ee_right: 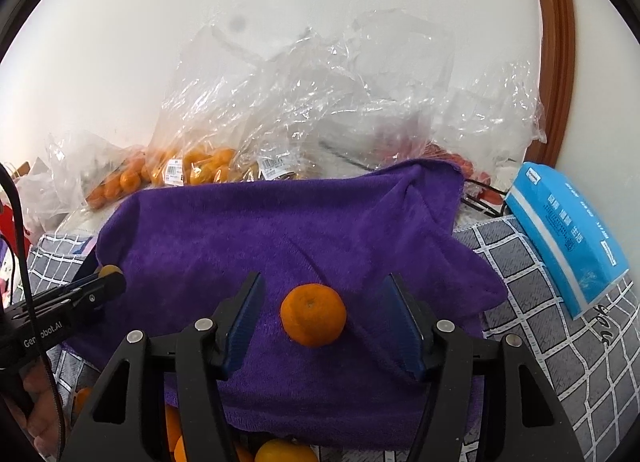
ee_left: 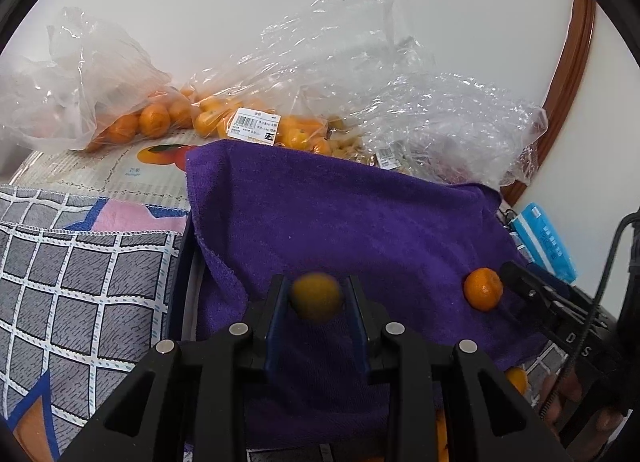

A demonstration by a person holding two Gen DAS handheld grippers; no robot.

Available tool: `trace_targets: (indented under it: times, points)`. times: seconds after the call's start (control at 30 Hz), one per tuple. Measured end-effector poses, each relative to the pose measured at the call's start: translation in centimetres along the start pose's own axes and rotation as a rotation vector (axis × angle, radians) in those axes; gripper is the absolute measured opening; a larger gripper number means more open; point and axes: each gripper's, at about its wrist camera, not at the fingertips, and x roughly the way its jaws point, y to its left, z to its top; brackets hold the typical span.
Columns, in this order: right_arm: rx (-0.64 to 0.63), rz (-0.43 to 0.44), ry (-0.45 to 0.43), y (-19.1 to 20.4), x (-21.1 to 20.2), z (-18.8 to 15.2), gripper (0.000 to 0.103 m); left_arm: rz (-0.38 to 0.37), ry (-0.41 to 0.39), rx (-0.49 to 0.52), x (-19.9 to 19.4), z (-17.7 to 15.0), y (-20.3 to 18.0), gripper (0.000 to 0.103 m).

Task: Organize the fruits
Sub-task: 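Open the right tool to drop the mandarin while the left tool releases the yellow fruit onto the towel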

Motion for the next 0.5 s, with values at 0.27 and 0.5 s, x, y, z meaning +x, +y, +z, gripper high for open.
trace_targets:
  times: [0.27, 0.5]
  points:
    - [0.086, -0.001, -0.007, -0.9, -0.1, 0.1, 0.061, -0.009, -0.047, -0.009, -0.9, -0.1, 0.0, 0.046]
    - [0.123, 0.039, 0.020, -1.2, -1.1, 0.6, 0.061, 0.006, -0.077, -0.008, -1.4, -0.1, 0.0, 0.046]
